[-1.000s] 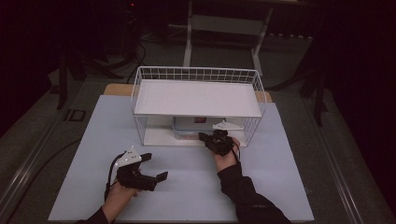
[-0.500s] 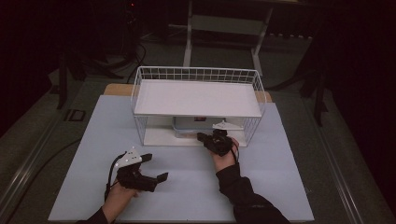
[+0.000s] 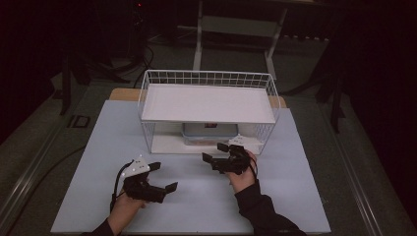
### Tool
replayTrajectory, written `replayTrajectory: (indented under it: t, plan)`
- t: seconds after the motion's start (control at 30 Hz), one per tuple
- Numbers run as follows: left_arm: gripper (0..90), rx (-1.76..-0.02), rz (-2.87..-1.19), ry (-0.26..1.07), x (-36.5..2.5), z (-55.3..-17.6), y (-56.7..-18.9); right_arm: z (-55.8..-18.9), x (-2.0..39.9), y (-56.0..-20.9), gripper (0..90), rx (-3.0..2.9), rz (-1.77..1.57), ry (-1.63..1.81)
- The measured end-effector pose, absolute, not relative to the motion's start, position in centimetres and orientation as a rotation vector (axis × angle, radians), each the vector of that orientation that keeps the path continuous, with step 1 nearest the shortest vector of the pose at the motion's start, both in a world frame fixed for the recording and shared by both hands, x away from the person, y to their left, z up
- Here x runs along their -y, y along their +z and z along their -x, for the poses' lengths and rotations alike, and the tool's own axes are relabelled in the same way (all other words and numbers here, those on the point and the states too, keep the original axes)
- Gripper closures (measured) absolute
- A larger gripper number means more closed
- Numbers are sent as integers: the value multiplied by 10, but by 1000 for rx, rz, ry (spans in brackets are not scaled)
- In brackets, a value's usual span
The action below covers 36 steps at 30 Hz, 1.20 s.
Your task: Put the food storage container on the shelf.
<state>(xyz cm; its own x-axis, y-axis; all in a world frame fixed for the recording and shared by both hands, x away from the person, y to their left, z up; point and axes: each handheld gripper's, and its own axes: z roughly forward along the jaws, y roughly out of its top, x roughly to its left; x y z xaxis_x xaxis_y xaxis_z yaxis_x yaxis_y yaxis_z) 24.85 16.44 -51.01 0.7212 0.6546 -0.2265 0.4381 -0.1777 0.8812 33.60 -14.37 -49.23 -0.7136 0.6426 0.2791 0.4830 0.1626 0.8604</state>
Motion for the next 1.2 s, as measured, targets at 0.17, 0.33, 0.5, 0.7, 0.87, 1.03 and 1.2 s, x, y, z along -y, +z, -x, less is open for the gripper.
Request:
replayTrajectory:
  t: [0.17, 0.33, 0.5, 0.7, 0.87, 1.03, 1.2]
  plan:
    - [5, -851, -1823, 239, -163, -247, -510, -328, 149, -492, 153, -2297, -1088, 1587]
    - [5, -841, -1825, 242, -162, -246, -509, -318, 157, -496, 143, -2319, -1077, 1581]
    - [5, -840, -1824, 243, -163, -245, -509, -306, 168, -495, 143, -2294, -1054, 1564]
    - [5, -824, -1836, 249, -161, -243, -508, -292, 182, -491, 144, -2272, -1015, 1547]
    - [5, -820, -1837, 243, -162, -242, -508, -281, 192, -488, 145, -2270, -999, 1545]
    - [5, -822, -1837, 244, -162, -240, -507, -270, 204, -485, 147, -2257, -984, 1545]
    - [5, -818, -1842, 244, -163, -239, -507, -259, 216, -484, 147, -2239, -993, 1550]
